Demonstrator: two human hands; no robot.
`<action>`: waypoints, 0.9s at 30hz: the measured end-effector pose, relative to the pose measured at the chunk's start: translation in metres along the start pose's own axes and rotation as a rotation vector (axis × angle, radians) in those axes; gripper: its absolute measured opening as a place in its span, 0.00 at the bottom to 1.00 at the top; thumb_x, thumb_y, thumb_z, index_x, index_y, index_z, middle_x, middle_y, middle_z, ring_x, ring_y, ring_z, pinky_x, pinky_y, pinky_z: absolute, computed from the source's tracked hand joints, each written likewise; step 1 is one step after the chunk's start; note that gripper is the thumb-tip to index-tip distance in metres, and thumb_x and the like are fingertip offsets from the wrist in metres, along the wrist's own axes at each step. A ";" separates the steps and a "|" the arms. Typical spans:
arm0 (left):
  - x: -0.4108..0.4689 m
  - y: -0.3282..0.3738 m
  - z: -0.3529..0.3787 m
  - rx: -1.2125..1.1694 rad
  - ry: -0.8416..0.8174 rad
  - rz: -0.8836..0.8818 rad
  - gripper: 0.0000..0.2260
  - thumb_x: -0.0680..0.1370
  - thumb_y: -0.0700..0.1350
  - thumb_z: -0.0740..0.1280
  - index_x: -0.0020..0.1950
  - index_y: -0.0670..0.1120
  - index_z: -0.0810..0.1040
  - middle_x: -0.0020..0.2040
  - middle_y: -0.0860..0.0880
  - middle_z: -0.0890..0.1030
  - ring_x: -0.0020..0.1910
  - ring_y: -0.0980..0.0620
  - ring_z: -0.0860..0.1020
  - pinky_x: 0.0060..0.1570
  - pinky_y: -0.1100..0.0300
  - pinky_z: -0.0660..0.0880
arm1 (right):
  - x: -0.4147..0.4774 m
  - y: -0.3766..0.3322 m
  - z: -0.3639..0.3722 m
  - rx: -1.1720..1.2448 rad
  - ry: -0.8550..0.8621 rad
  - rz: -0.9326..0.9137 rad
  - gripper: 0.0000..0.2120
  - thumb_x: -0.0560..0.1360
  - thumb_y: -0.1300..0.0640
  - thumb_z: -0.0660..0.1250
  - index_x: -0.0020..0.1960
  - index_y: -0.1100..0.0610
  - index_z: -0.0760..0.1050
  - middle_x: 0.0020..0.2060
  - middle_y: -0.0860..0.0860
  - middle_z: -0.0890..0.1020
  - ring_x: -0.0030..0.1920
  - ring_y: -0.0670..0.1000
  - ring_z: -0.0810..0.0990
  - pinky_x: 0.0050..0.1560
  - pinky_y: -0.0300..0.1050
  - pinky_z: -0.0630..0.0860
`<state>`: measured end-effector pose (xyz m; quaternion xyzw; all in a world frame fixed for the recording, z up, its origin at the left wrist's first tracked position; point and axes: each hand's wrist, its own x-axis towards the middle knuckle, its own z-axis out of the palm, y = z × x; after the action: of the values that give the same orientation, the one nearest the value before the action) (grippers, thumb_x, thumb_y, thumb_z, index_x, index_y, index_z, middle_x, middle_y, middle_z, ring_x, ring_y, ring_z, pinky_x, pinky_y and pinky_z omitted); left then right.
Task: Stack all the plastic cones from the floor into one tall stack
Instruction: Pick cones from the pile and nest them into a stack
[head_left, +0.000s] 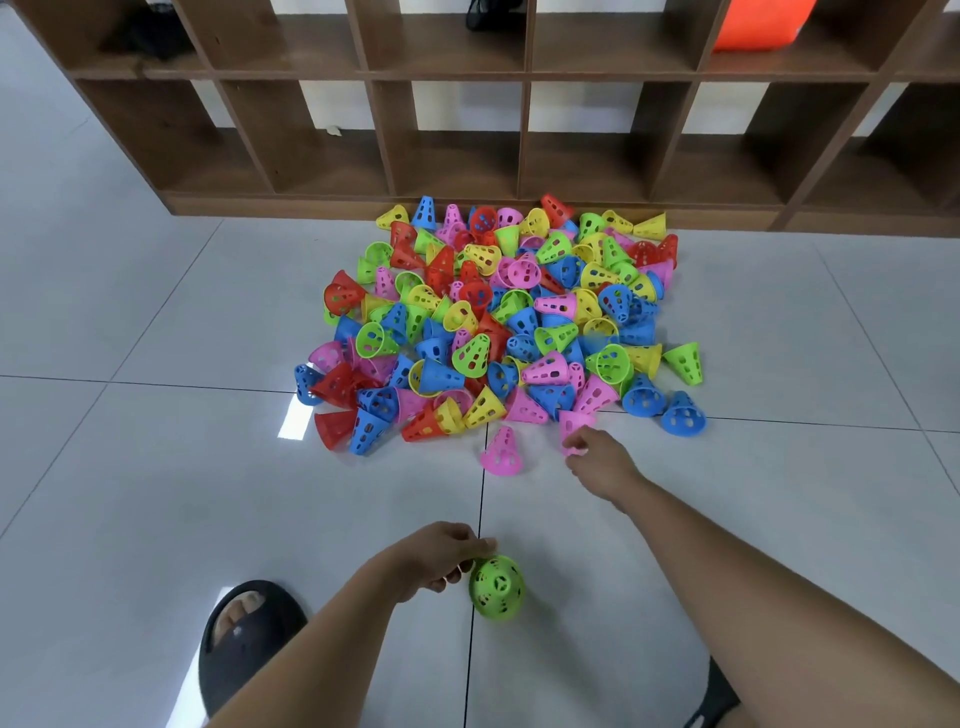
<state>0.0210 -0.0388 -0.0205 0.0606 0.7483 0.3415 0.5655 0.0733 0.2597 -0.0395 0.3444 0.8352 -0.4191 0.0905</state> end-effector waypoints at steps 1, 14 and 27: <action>0.004 0.002 0.000 -0.010 0.014 0.005 0.15 0.79 0.61 0.73 0.47 0.49 0.80 0.41 0.49 0.78 0.34 0.53 0.71 0.32 0.62 0.66 | 0.003 -0.004 -0.003 -0.026 0.030 -0.015 0.12 0.77 0.61 0.68 0.60 0.53 0.81 0.60 0.55 0.79 0.57 0.56 0.81 0.56 0.47 0.78; 0.055 0.058 0.006 -0.282 0.205 0.205 0.13 0.82 0.49 0.70 0.65 0.55 0.74 0.60 0.43 0.83 0.52 0.47 0.87 0.45 0.56 0.77 | 0.029 0.007 -0.011 -0.127 0.088 -0.093 0.14 0.78 0.64 0.67 0.62 0.55 0.81 0.69 0.51 0.73 0.64 0.53 0.78 0.57 0.38 0.69; 0.071 0.071 0.021 -0.256 0.279 0.218 0.24 0.75 0.57 0.72 0.71 0.57 0.77 0.64 0.51 0.82 0.62 0.47 0.81 0.65 0.46 0.78 | 0.005 0.029 0.008 -0.094 -0.011 -0.055 0.12 0.80 0.60 0.66 0.59 0.52 0.83 0.59 0.47 0.81 0.58 0.51 0.80 0.57 0.40 0.73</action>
<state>-0.0066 0.0578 -0.0395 0.0212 0.7590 0.4979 0.4191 0.0875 0.2682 -0.0652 0.3144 0.8627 -0.3834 0.0997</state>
